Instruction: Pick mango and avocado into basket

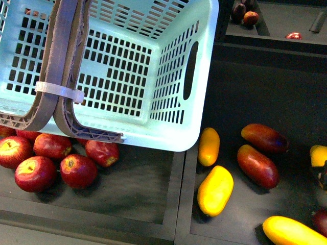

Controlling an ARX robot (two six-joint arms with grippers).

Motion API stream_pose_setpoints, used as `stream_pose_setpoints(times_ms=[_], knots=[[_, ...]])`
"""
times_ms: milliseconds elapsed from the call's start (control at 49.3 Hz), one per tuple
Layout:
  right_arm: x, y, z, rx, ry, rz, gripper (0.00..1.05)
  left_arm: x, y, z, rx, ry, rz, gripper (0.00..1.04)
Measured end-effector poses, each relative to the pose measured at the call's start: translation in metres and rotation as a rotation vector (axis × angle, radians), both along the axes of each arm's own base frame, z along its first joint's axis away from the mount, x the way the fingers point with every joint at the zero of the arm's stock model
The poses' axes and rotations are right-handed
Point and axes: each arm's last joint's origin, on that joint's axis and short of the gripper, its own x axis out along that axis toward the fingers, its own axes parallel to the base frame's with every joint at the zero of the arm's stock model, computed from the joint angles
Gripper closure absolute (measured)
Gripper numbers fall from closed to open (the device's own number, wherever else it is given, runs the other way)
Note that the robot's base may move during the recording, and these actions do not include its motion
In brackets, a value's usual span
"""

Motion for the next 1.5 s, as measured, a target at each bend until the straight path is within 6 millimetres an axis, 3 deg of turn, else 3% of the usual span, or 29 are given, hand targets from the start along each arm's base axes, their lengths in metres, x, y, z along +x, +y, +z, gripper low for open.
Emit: stream_pose_setpoints(times_ms=[183, 345, 467, 568, 771, 1055, 1218, 1502], knots=[[0.0, -0.002, 0.059, 0.061, -0.104, -0.022, 0.4, 0.0, 0.0, 0.0, 0.0, 0.0, 0.0, 0.99], [-0.007, 0.013, 0.107, 0.122, -0.168, 0.003, 0.41, 0.0, 0.0, 0.0, 0.0, 0.0, 0.0, 0.99], [-0.011, 0.045, 0.154, 0.153, -0.239, 0.069, 0.41, 0.0, 0.0, 0.0, 0.0, 0.0, 0.0, 0.99], [-0.011, 0.085, 0.192, 0.175, -0.305, 0.149, 0.41, 0.0, 0.0, 0.0, 0.0, 0.0, -0.001, 0.99], [-0.025, 0.166, 0.24, 0.254, -0.355, 0.308, 0.41, 0.0, 0.0, 0.0, 0.0, 0.0, 0.001, 0.99], [-0.039, 0.23, 0.266, 0.303, -0.374, 0.434, 0.41, 0.0, 0.0, 0.0, 0.0, 0.0, 0.0, 0.99], [-0.044, 0.257, 0.269, 0.306, -0.367, 0.47, 0.41, 0.0, 0.0, 0.0, 0.0, 0.0, 0.001, 0.99], [-0.046, 0.286, 0.259, 0.278, -0.33, 0.49, 0.41, 0.0, 0.0, 0.0, 0.0, 0.0, 0.001, 0.99]])
